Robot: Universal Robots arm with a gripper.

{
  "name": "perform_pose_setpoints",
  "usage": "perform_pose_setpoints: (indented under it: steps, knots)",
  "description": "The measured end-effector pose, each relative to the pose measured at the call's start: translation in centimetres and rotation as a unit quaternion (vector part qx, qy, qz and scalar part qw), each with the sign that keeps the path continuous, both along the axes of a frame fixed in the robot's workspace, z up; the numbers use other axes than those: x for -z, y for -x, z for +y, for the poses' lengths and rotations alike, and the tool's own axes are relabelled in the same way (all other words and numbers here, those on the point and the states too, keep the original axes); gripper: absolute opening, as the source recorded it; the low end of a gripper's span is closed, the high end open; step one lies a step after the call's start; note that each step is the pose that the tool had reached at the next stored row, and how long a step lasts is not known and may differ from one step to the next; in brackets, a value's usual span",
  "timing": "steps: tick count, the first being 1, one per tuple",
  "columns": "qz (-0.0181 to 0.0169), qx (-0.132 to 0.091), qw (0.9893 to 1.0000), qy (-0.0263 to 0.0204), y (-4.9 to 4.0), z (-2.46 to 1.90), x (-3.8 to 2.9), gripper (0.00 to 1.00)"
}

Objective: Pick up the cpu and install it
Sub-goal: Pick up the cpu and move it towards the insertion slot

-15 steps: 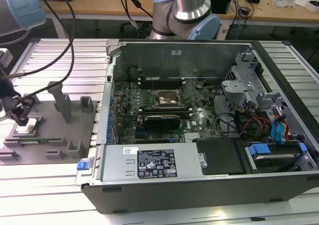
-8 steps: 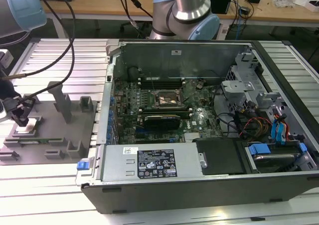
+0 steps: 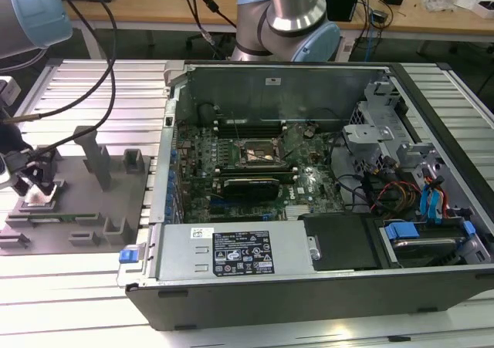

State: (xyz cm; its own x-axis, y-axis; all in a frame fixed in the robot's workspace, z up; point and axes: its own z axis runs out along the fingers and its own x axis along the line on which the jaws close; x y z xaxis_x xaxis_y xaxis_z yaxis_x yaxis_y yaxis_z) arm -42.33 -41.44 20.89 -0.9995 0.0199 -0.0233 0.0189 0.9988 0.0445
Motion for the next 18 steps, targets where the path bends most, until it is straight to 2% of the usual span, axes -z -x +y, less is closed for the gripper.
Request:
perform_pose_setpoints:
  steps: [3, 6, 11, 13, 16, 18]
  knots:
    - [0.0, 0.0, 1.0, 0.0, 0.0, 0.0, 0.0, 0.66]
    - [-0.0003, 0.0, 1.0, -0.0002, -0.01, 0.01, 0.14, 0.66]
    - [0.0002, 0.0, 1.0, 0.0004, 0.0, 0.11, 1.07, 0.66]
    - [0.0005, 0.0, 1.0, 0.0009, 0.0, 0.27, 1.54, 0.66]
    - [0.0005, 0.0, 1.0, 0.0009, 0.0, 0.56, 1.86, 0.66]
    - [0.0005, 0.0, 1.0, 0.0021, -0.01, 0.59, 2.0, 0.66]
